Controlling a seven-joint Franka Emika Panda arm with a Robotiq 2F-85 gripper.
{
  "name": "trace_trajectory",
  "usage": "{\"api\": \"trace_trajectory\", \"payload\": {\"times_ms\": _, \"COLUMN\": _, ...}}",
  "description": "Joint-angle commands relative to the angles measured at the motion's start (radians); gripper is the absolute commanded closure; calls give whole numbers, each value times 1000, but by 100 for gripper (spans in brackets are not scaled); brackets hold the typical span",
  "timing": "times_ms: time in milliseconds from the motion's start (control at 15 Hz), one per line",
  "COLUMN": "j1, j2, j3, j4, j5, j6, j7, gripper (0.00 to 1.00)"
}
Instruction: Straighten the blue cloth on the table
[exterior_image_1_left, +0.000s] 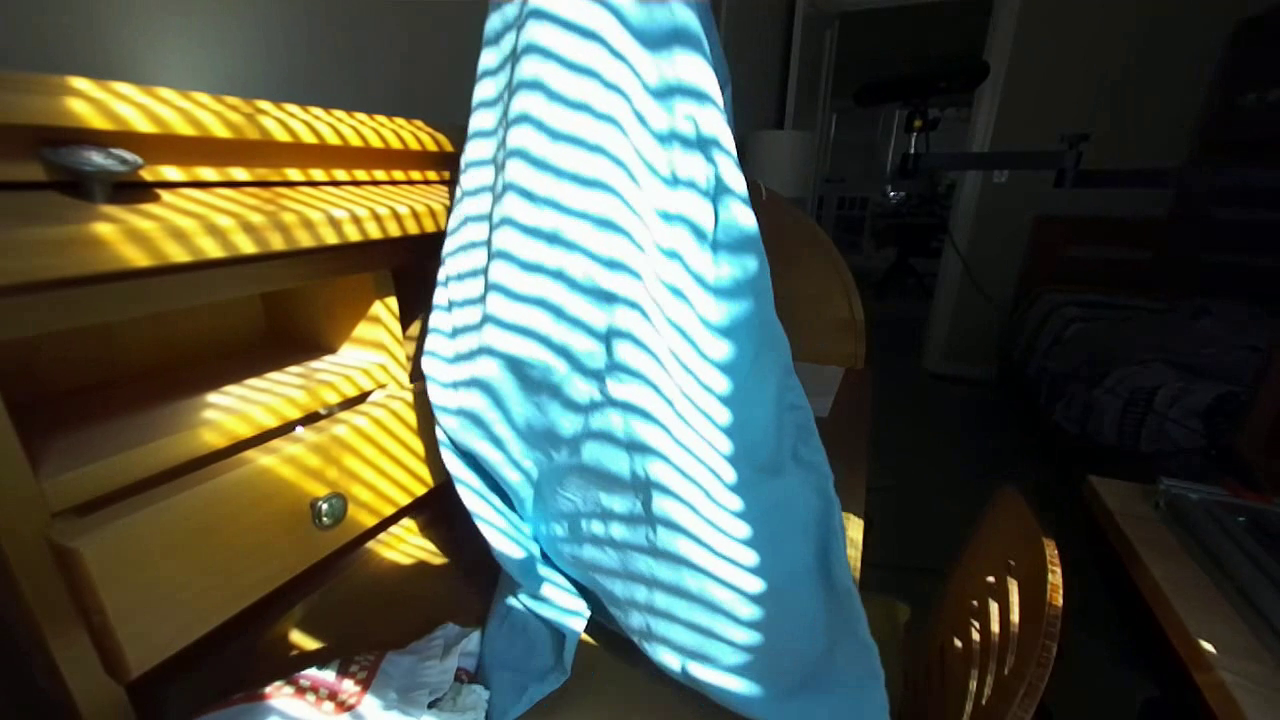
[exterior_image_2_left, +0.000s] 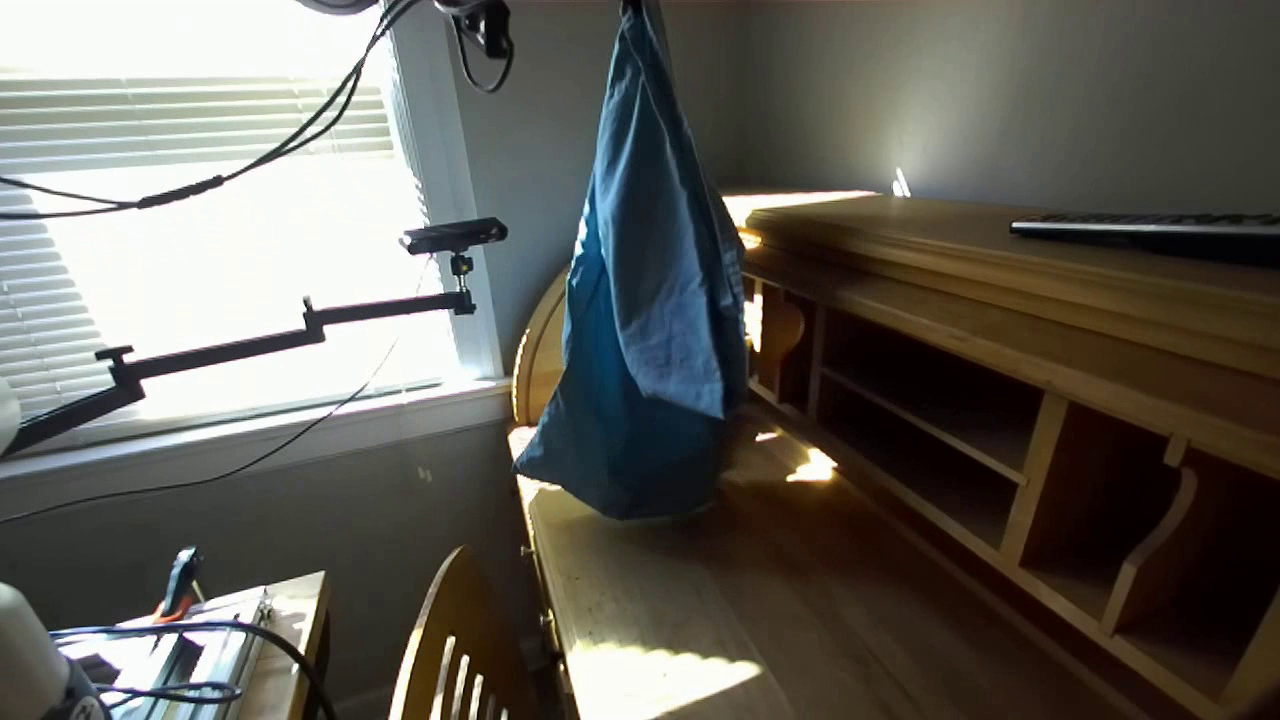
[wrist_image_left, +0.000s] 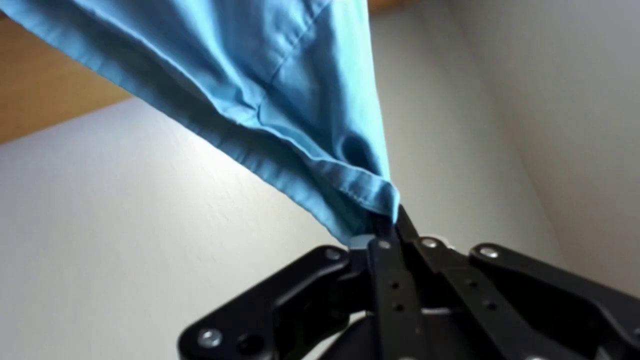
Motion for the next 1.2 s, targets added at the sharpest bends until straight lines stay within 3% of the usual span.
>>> {"api": "trace_trajectory", "payload": {"times_ms": 0, "j1": -36, "j2": -32, "j3": 32, "j4": 67, "j5": -25, "j6": 66, "j7": 29, "gripper": 99}}
{"api": "trace_trajectory", "payload": {"times_ms": 200, "j1": 39, "j2": 1, "j3": -13, "j4": 127, "j5": 7, "j6": 125, "j7": -70, "gripper": 99}}
{"api": "trace_trajectory", "payload": {"times_ms": 400, "j1": 233, "j2": 62, "j3": -136, "j4": 131, "j5": 44, "j6": 225, "j7": -293, "gripper": 99}}
{"api": "trace_trajectory", "payload": {"times_ms": 533, "j1": 388, "j2": 98, "j3": -249, "j4": 118, "j5": 28, "j6": 346, "j7": -437, "gripper": 99}}
{"api": "trace_trajectory", "payload": {"times_ms": 600, "j1": 467, "j2": 104, "j3": -317, "j4": 103, "j5": -20, "j6": 388, "j7": -443, "gripper": 99}}
{"api": "trace_trajectory", "payload": {"times_ms": 867, "j1": 697, "j2": 102, "j3": -549, "j4": -43, "j5": -279, "j6": 557, "j7": -264, "gripper": 99}}
{"api": "trace_trajectory", "payload": {"times_ms": 1133, "j1": 827, "j2": 73, "j3": -750, "j4": -249, "j5": -540, "j6": 666, "j7": -11, "gripper": 99}}
